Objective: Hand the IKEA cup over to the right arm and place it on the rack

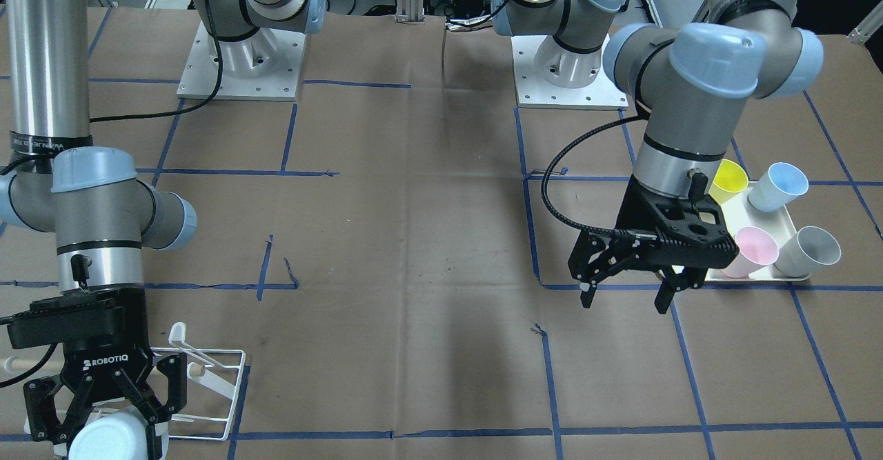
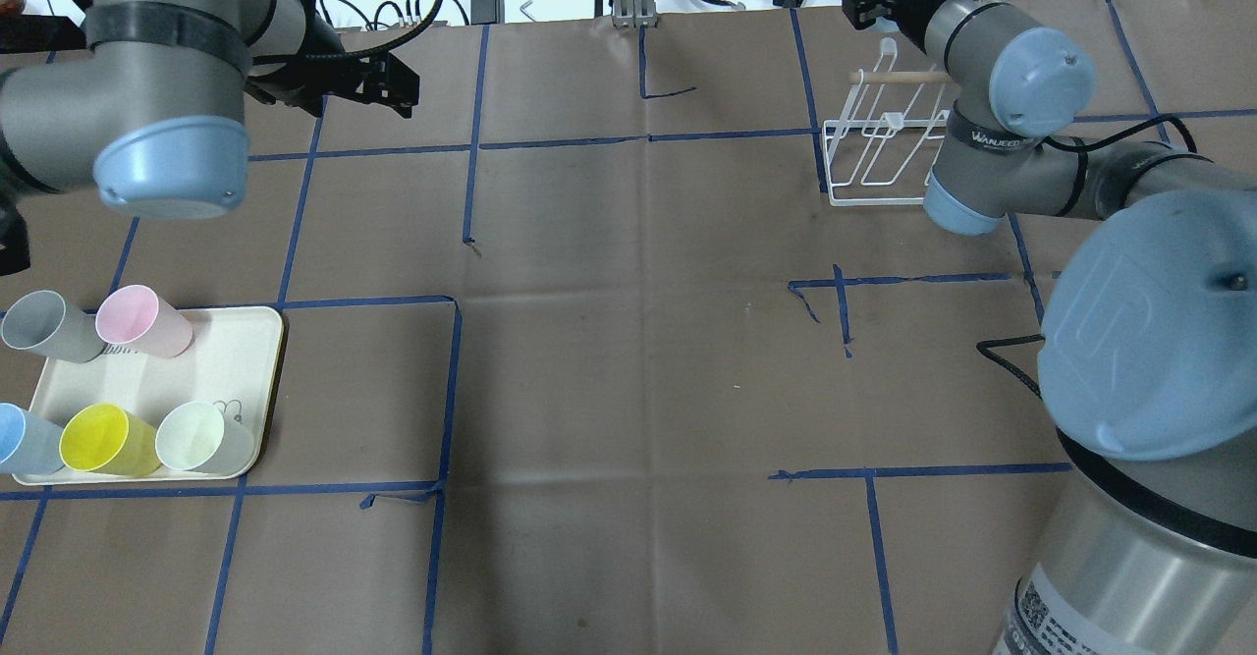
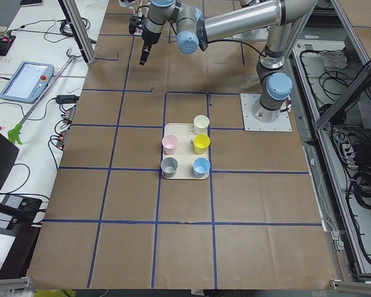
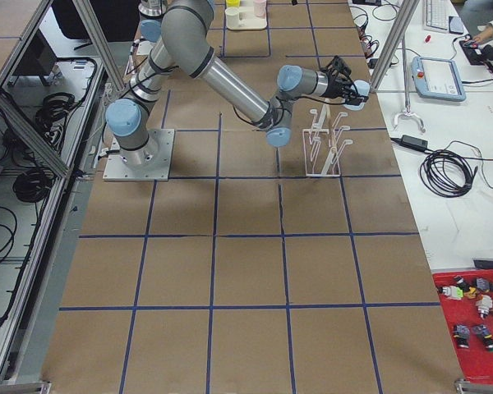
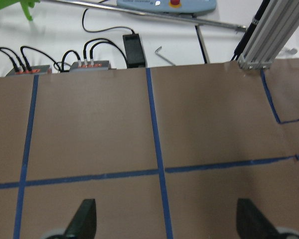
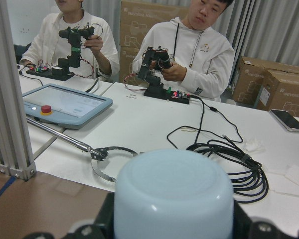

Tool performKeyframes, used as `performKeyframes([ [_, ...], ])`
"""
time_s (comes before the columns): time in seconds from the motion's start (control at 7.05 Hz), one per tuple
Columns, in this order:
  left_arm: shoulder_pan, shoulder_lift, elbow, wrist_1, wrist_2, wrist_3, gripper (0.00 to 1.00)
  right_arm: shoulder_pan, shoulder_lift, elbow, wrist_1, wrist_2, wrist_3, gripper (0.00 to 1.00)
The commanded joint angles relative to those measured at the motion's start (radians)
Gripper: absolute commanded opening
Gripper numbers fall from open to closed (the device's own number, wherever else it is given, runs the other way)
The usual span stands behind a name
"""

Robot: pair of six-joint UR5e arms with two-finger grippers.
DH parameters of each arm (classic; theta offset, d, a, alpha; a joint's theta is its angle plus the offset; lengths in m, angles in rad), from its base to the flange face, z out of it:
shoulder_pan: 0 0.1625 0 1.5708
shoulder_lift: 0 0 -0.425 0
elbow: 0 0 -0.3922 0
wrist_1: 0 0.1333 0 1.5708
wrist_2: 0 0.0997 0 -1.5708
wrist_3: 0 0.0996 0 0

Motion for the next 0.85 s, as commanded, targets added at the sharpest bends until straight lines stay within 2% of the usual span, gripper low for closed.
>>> performKeyframes([
  [0.0,-0.005,0.051,0.177,-0.4,-0.001,-0.072,1.0,-0.014,0.014,0.017,-0.006,0.002,0.0,0.3],
  [0.43,-0.01,0.083,0.14,-0.44,0.003,-0.071,1.0,-0.013,0.012,0.055,-0.008,0.002,0.058,0.3],
  [0.57,-0.01,0.094,0.126,-0.503,0.005,-0.073,1.0,-0.013,0.011,0.066,-0.008,0.002,0.058,0.33],
  [0.71,-0.01,0.101,0.123,-0.537,0.006,-0.071,1.0,-0.014,0.009,0.066,-0.009,0.008,0.056,0.6],
])
